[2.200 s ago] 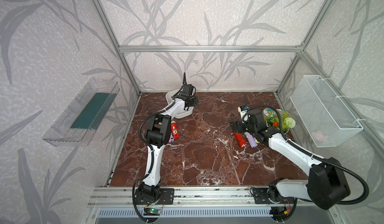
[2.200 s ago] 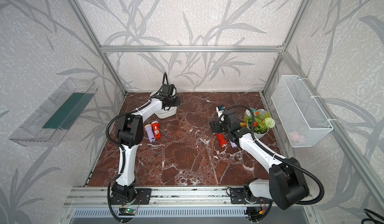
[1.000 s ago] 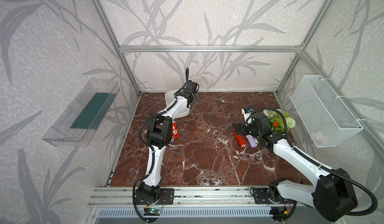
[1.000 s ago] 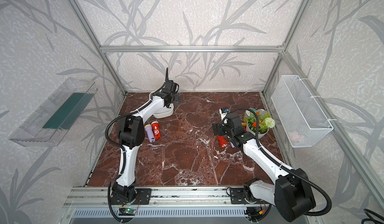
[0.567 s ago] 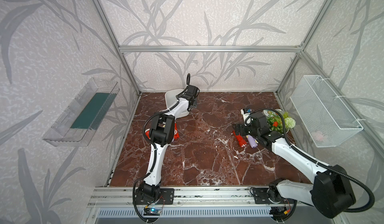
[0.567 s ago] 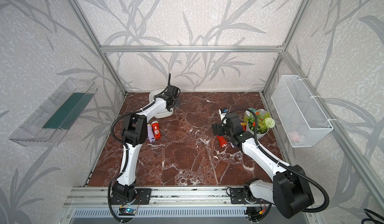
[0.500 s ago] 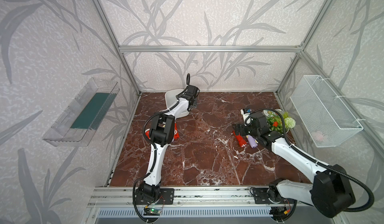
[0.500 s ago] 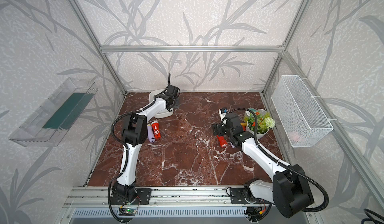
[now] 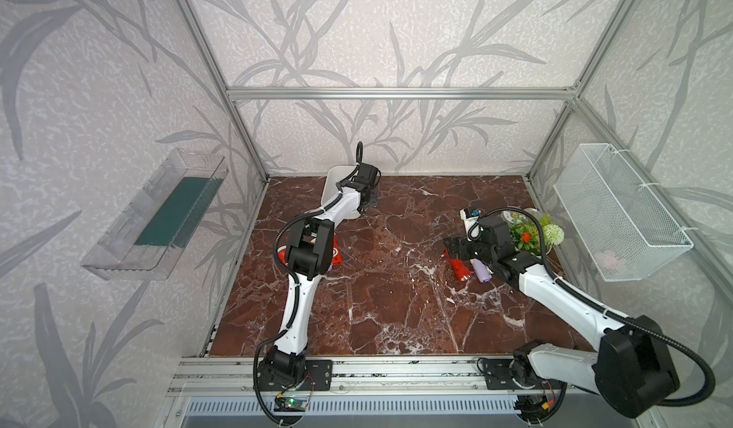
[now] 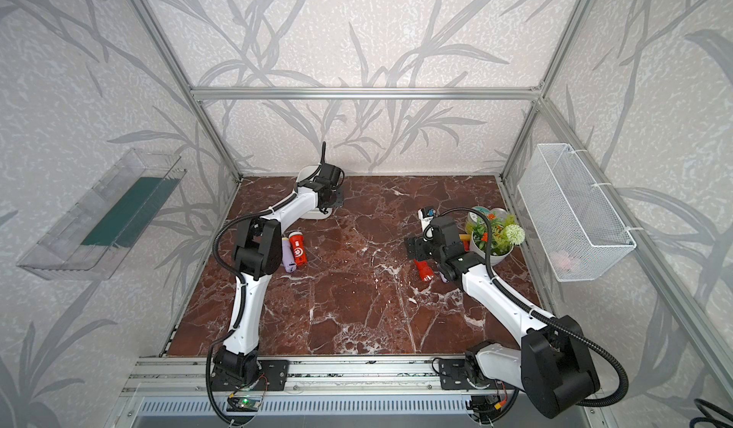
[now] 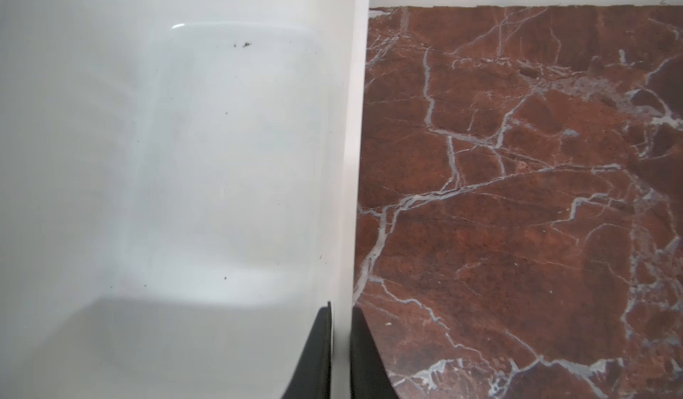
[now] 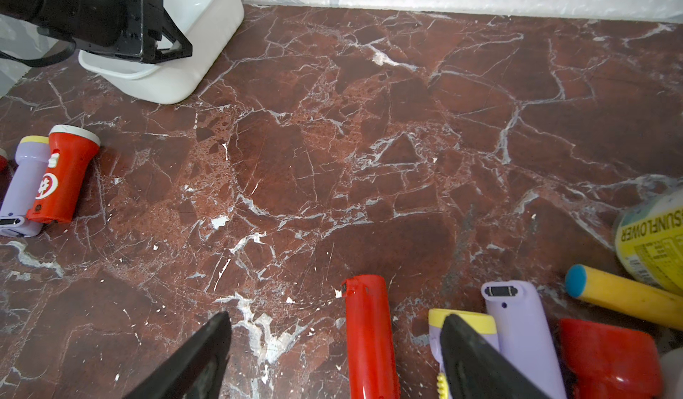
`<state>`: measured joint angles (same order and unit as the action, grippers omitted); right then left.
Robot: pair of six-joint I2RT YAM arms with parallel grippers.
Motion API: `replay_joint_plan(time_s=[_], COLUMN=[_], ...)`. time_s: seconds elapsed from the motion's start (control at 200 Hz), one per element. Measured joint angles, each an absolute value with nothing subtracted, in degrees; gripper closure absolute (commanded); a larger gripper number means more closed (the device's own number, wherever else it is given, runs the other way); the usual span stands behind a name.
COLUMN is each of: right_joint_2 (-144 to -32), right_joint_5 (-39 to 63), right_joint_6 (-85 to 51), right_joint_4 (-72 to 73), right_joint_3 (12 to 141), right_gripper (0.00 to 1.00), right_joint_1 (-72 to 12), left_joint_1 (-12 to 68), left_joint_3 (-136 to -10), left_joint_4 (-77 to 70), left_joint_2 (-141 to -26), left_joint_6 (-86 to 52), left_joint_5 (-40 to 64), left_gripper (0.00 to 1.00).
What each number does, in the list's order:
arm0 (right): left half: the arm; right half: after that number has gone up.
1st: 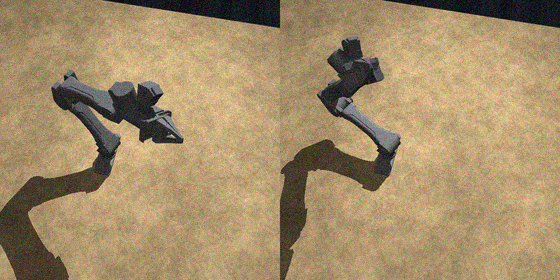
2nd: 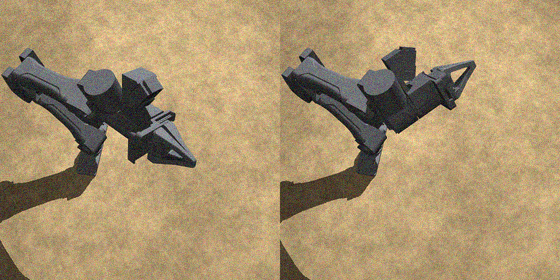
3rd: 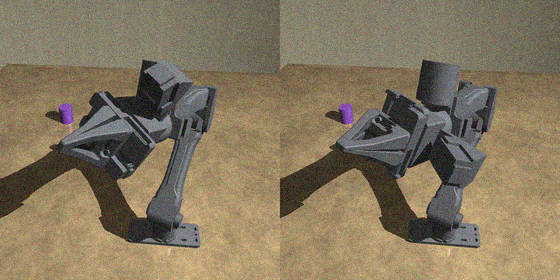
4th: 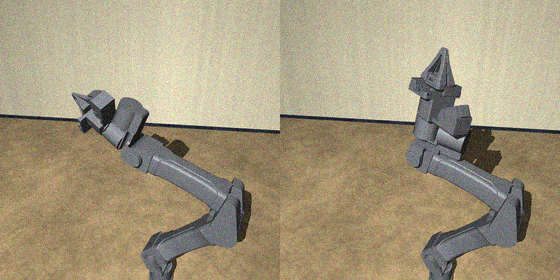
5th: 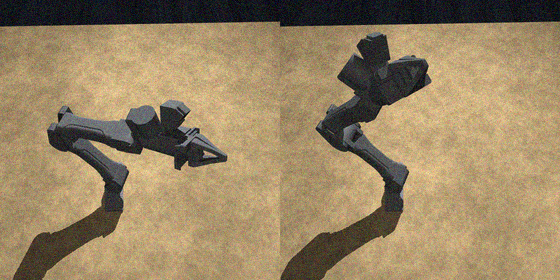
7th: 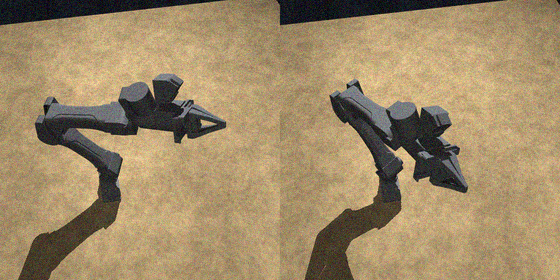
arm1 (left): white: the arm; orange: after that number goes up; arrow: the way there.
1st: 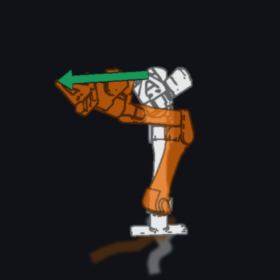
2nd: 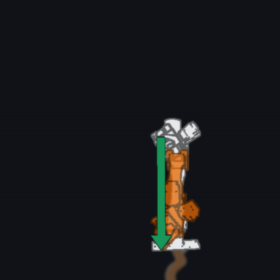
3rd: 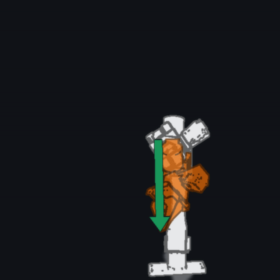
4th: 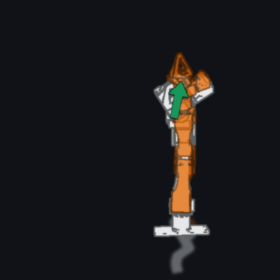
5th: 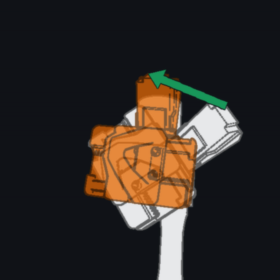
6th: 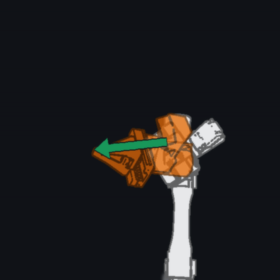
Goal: Put the flashlights into the storage boxes
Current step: Move the storage box to the center of the board.
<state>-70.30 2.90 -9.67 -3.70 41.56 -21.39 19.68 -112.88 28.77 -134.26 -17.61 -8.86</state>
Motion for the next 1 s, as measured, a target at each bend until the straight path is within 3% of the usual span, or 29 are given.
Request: replay_joint_plan(time_s=[0.44, 1.0], right_joint_2=[-69.89, -61.54], right_joint_5=[3.86, 6.17], right_joint_6=[-10.96, -13.30], right_joint_4=[-3.81, -6.74], right_joint_3=[41.36, 40.95], right_gripper=[0.11, 0.12], right_joint_1=[-21.39, -21.41], left_joint_1=[21.45, 30.44], left_joint_3=[-111.15, -100.47], left_joint_4=[27.75, 24.64], left_joint_2=[-133.40, -126.80], left_joint_6=[-18.20, -22.26], left_joint_5=[-8.05, -7.42], left_gripper=[0.94, 0.94])
